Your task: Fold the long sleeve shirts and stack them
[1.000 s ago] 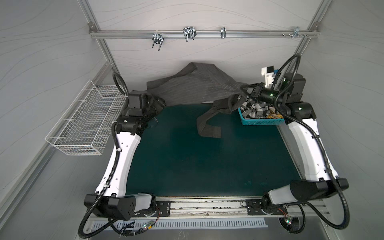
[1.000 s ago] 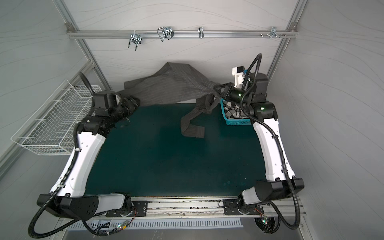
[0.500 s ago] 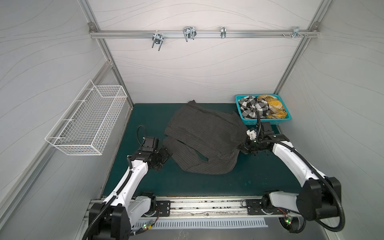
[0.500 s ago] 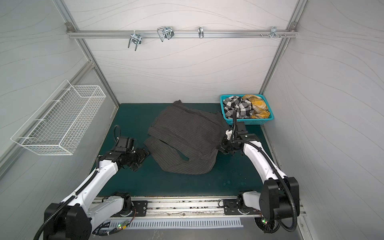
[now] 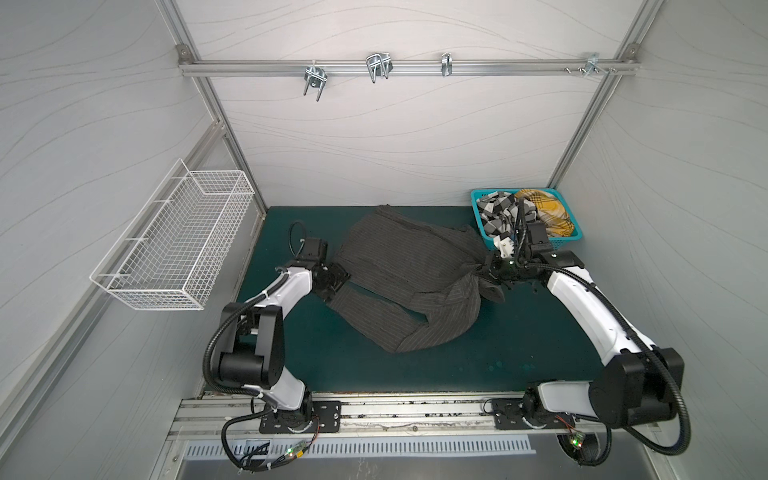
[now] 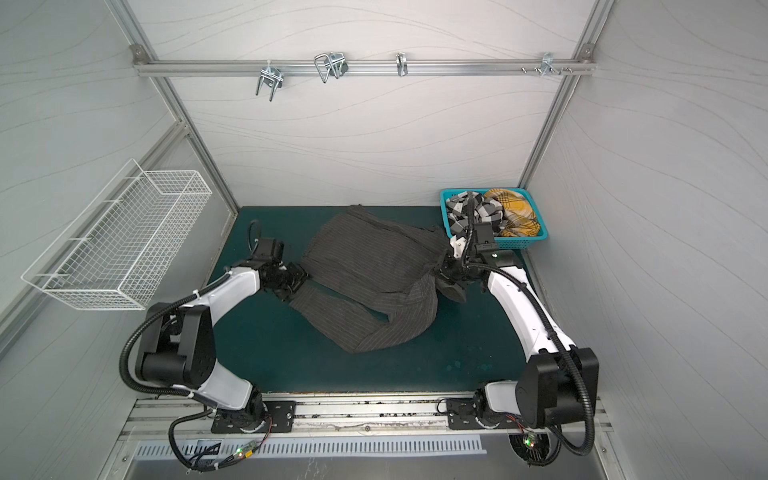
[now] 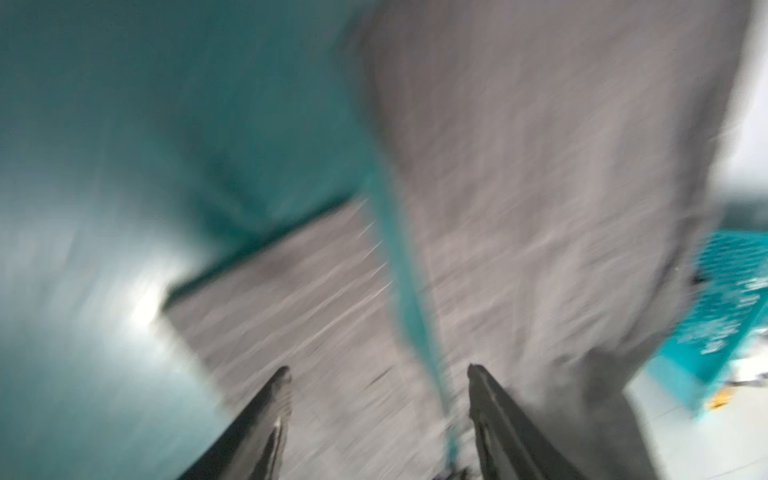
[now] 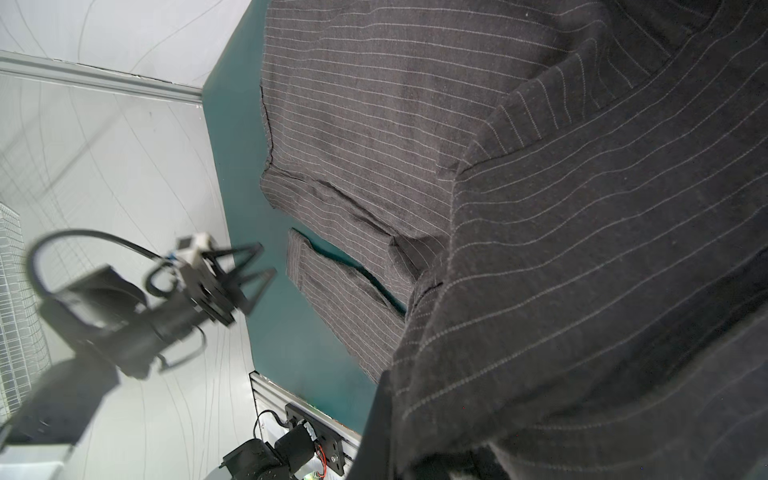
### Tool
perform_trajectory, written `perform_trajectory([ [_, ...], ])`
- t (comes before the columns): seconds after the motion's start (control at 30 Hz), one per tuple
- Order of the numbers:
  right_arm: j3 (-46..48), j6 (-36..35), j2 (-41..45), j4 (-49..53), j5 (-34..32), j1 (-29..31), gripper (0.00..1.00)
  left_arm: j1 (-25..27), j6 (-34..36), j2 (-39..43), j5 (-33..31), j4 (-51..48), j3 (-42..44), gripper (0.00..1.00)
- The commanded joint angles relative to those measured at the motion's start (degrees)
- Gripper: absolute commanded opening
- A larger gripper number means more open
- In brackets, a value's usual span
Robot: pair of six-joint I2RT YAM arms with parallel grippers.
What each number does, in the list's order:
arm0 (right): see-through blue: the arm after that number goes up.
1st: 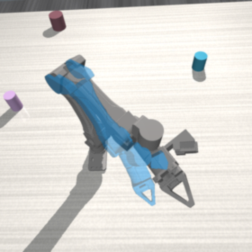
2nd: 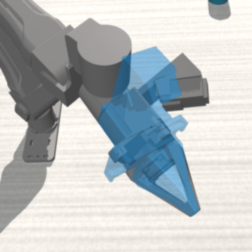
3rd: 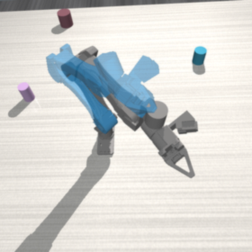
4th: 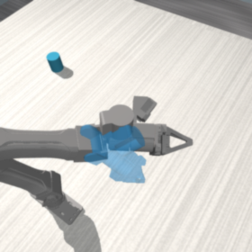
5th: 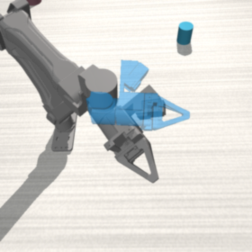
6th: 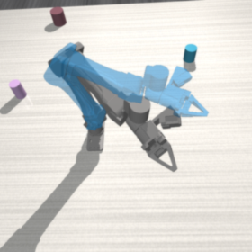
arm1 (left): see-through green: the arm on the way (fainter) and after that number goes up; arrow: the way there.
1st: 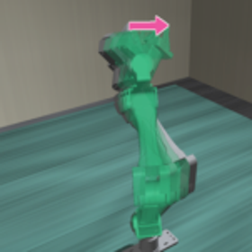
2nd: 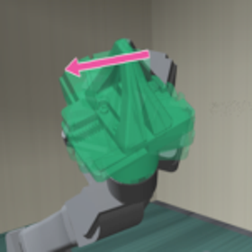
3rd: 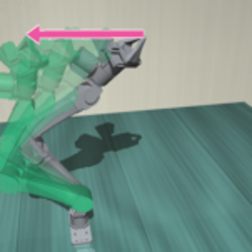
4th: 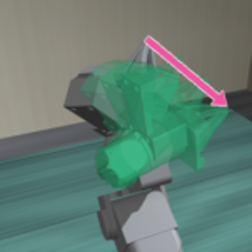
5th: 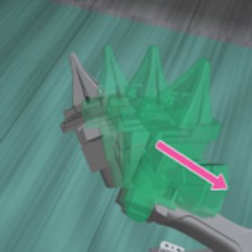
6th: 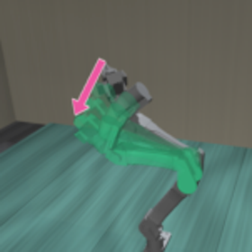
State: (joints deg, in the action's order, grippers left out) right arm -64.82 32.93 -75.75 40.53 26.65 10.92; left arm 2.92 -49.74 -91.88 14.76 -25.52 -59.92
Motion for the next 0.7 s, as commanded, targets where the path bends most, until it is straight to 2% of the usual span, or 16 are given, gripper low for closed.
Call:
perform_trajectory([
  [0.0, 0.89, -1.20, 0.39, 1.66, -0.40, 0.22, 0.00, -2.31, 4.99, -4.52, -4.28, 1.08, -8.86, 0.67],
  [0.13, 1.98, -1.19, 0.45, 1.29, -0.02, 0.23, 0.00, -3.44, 7.33, -13.01, -2.75, -1.69, -16.61, 0.62],
  [0.2, 2.22, -1.37, 0.34, 1.32, -0.06, 0.23, 0.00, -3.49, 7.36, -14.69, 0.04, -2.10, -17.26, 0.53],
  [0.23, 2.42, -1.54, 0.34, 1.31, -0.12, 0.24, 0.00, -3.09, 7.18, -13.74, 0.44, -1.84, -15.87, 0.52],
  [0.3, 2.80, -1.64, 0.24, 1.13, -0.19, 0.24, 0.00, -1.79, 8.25, -9.80, -1.63, -1.80, -11.90, 0.58],
  [0.43, 4.24, -0.89, -0.33, -0.41, 0.11, 0.22, 0.00, 1.61, 10.02, -1.43, -8.21, -8.35, -2.67, 0.77],
  [0.53, 4.77, -0.53, -1.01, -1.21, 0.42, 0.24, 0.00, 4.49, 10.52, 3.95, -11.77, -11.55, 3.12, 0.85],
  [0.63, 4.79, -0.40, -1.56, -1.51, 0.55, 0.22, 0.00, 8.77, 11.05, 5.85, -15.74, -12.81, 5.86, 0.97],
  [0.67, 4.87, -0.31, -1.60, -1.67, 0.72, 0.24, 0.00, 9.96, 11.16, 5.39, -16.72, -13.29, 6.03, 0.98],
])
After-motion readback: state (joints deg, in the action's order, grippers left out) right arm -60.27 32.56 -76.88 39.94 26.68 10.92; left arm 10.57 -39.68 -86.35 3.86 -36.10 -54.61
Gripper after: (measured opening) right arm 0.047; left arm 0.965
